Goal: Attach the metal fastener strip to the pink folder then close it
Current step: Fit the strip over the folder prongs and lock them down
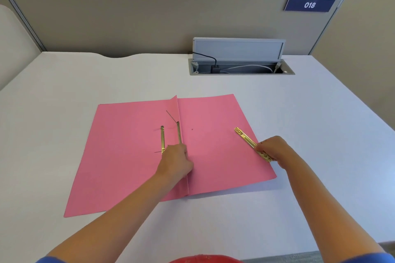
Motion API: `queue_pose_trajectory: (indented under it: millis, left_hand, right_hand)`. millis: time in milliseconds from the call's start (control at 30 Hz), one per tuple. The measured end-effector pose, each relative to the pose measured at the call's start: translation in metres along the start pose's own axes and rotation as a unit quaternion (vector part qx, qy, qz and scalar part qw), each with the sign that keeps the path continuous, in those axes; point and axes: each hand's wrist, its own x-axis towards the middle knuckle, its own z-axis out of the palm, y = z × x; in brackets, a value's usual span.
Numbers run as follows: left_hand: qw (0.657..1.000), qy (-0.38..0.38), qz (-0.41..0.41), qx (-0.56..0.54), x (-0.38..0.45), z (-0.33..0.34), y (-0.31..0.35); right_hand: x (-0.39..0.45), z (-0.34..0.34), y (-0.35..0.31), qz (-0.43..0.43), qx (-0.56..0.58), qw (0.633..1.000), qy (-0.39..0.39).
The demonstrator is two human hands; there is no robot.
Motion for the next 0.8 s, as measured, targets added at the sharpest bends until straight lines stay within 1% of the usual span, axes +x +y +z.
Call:
queue_pose_trajectory:
  millis: [200, 333, 400, 500, 567, 667, 733, 800]
  left_hand:
    - [0.999, -0.032, 0.038, -0.002, -0.025, 0.018, 0.006]
    - [0.998, -0.058, 0.037, 0.013, -0.031, 0.009, 0.012]
    - [0.997, -0.073, 0.021, 0.002, -0.029, -0.007, 0.018]
    - [0.993, -0.082, 0.009, -0.087, -0.019, -0.036, 0.026]
    - [0.987, -0.061, 0.007, -0.149, -0.011, -0.055, 0.028]
    - [0.978, 0.009, 0.003, -0.208, 0.002, -0.075, 0.025]
    - [0.969, 0.053, -0.009, -0.240, 0.010, -0.080, 0.019]
    - [0.959, 0.077, -0.026, -0.272, 0.018, -0.078, 0.012]
  right_hand:
    - [-0.008, -0.013, 0.022, 0.029, -0.076, 0.997, 0.002]
    - [-0.014, -0.013, 0.013, -0.003, -0.125, 0.991, 0.035]
    - [-0.019, -0.009, 0.001, -0.040, -0.100, 0.993, 0.040]
    - [-0.028, 0.001, -0.019, -0.097, -0.010, 0.995, 0.010]
    - [-0.035, 0.011, -0.033, -0.120, 0.029, 0.992, -0.027]
    - [-0.040, 0.028, -0.051, -0.142, 0.055, 0.986, -0.072]
    - [-0.043, 0.039, -0.061, -0.149, 0.071, 0.982, -0.093]
    - [-0.045, 0.049, -0.069, -0.155, 0.091, 0.978, -0.107]
